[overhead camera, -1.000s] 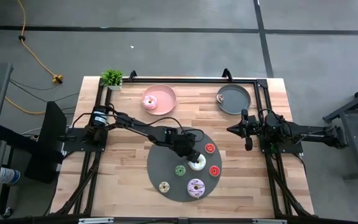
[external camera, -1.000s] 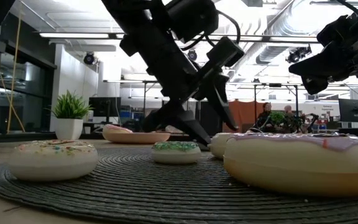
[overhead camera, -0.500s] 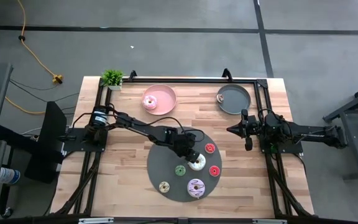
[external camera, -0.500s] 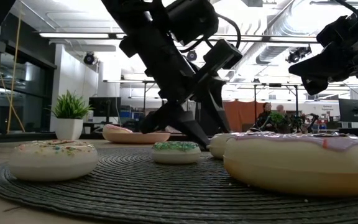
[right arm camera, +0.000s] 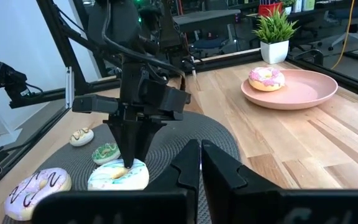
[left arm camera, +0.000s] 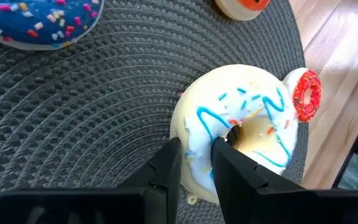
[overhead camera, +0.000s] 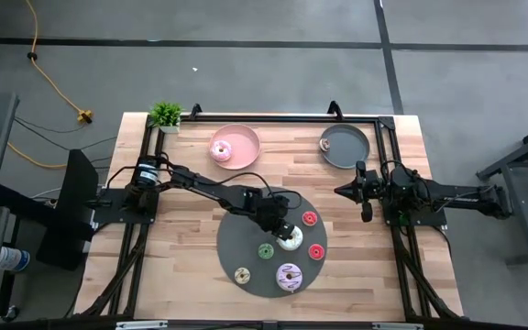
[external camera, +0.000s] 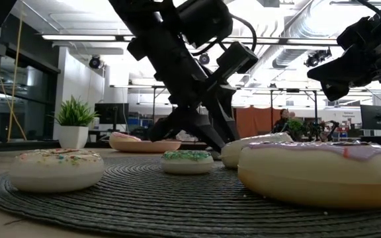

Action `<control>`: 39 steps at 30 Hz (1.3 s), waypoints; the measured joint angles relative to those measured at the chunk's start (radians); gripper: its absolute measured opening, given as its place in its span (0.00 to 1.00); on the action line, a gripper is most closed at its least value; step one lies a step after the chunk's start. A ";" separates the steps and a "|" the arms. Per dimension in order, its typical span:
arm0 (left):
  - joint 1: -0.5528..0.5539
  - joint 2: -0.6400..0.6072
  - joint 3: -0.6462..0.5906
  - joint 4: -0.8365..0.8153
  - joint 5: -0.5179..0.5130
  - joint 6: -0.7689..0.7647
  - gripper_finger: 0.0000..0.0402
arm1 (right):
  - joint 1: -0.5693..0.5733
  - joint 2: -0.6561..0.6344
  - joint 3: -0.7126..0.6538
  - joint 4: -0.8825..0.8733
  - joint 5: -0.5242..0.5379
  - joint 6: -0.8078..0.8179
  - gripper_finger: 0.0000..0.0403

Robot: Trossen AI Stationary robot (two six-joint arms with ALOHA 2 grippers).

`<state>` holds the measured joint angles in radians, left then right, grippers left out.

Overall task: Pick & Place donuts
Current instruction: Put the large white donut on the pink plate

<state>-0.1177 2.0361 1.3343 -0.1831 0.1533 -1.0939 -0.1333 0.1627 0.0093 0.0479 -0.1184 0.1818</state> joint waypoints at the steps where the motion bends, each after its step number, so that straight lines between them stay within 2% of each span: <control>1: 0.000 0.000 0.007 -0.003 0.007 0.000 0.20 | 0.000 0.000 0.000 0.000 0.000 0.000 0.02; 10: 0.015 -0.014 0.042 0.000 0.061 0.000 0.20 | 0.000 0.000 0.000 0.000 0.000 0.000 0.02; 22: 0.026 -0.055 0.044 -0.049 0.051 0.045 0.20 | 0.000 0.000 0.000 0.000 0.000 0.000 0.01; 27: 0.026 -0.054 0.043 -0.090 -0.003 0.102 0.20 | 0.000 0.000 0.000 0.000 0.000 0.000 0.02; 32: 0.025 -0.054 0.043 -0.089 0.013 0.123 0.20 | 0.000 0.000 0.000 0.000 0.000 0.000 0.02; 35: 0.023 -0.054 0.043 -0.089 0.015 0.170 0.24 | 0.000 0.000 0.000 0.000 0.000 0.000 0.02; 39: 0.022 -0.054 0.043 -0.079 0.016 0.177 0.36 | 0.000 0.000 0.000 0.000 0.000 0.000 0.02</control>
<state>-0.0952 1.9823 1.3773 -0.2617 0.1698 -0.9173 -0.1334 0.1623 0.0093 0.0483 -0.1188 0.1818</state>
